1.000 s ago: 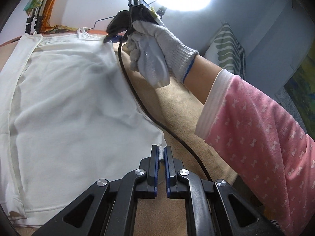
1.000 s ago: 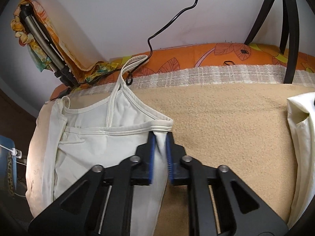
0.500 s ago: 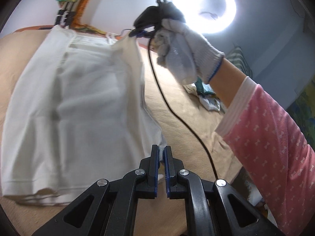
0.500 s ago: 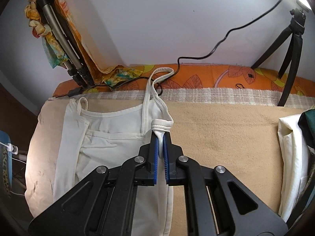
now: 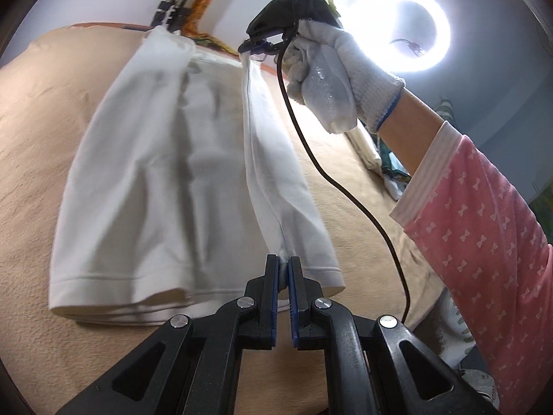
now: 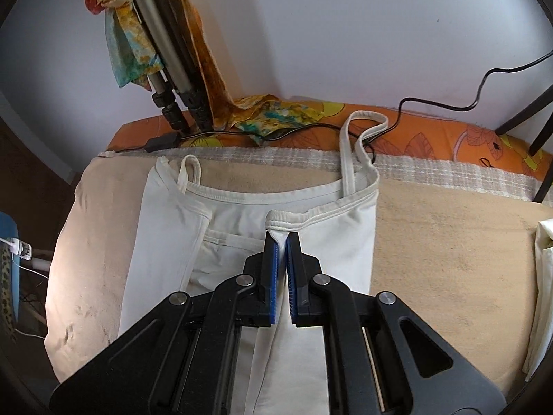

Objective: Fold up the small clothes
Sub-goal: 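Grasp the opposite side edge with both grippers, fold it toward the middle, release, then move both grippers to the hem of the folded strip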

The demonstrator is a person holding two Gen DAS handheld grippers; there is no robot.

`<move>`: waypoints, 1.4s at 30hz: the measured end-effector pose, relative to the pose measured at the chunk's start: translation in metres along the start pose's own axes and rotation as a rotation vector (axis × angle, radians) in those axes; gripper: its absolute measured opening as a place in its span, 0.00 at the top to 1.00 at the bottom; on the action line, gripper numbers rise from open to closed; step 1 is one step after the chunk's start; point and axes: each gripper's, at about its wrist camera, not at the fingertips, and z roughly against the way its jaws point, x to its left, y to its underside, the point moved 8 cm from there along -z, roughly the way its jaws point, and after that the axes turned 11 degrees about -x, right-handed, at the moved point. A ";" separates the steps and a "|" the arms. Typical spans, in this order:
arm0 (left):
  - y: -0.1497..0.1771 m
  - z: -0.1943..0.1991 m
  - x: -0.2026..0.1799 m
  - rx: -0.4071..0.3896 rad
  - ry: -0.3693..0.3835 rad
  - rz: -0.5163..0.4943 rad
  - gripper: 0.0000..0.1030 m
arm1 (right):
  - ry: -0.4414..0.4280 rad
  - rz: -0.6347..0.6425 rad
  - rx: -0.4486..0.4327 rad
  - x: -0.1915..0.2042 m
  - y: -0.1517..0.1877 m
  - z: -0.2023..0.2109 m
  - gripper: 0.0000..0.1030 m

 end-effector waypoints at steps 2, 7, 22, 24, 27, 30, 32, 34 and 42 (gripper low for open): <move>0.001 0.003 0.007 -0.005 -0.010 0.008 0.98 | -0.009 0.003 0.011 0.008 0.004 -0.009 0.94; 0.003 0.007 0.016 -0.006 -0.026 0.022 0.98 | -0.015 0.010 0.029 0.022 0.012 -0.024 0.94; 0.000 0.032 0.014 -0.016 -0.036 -0.026 0.76 | -0.113 -0.095 -0.048 0.011 0.008 0.029 0.55; -0.005 0.040 0.015 -0.030 -0.037 -0.029 0.73 | -0.123 -0.101 -0.069 0.006 0.013 0.053 0.55; -0.013 0.054 0.018 -0.049 -0.048 -0.040 0.69 | -0.111 -0.106 -0.095 -0.006 0.035 0.098 0.55; -0.021 0.066 0.029 -0.061 -0.077 -0.044 0.66 | -0.090 -0.119 -0.094 -0.018 0.069 0.136 0.55; -0.027 0.075 0.040 -0.062 -0.097 -0.044 0.63 | -0.085 -0.130 -0.078 -0.024 0.096 0.157 0.55; -0.031 0.079 0.052 -0.044 -0.111 -0.041 0.62 | -0.082 -0.146 -0.056 -0.028 0.123 0.173 0.55; -0.030 0.082 0.101 0.019 -0.139 0.102 0.61 | -0.116 -0.184 0.062 -0.017 0.217 0.200 0.55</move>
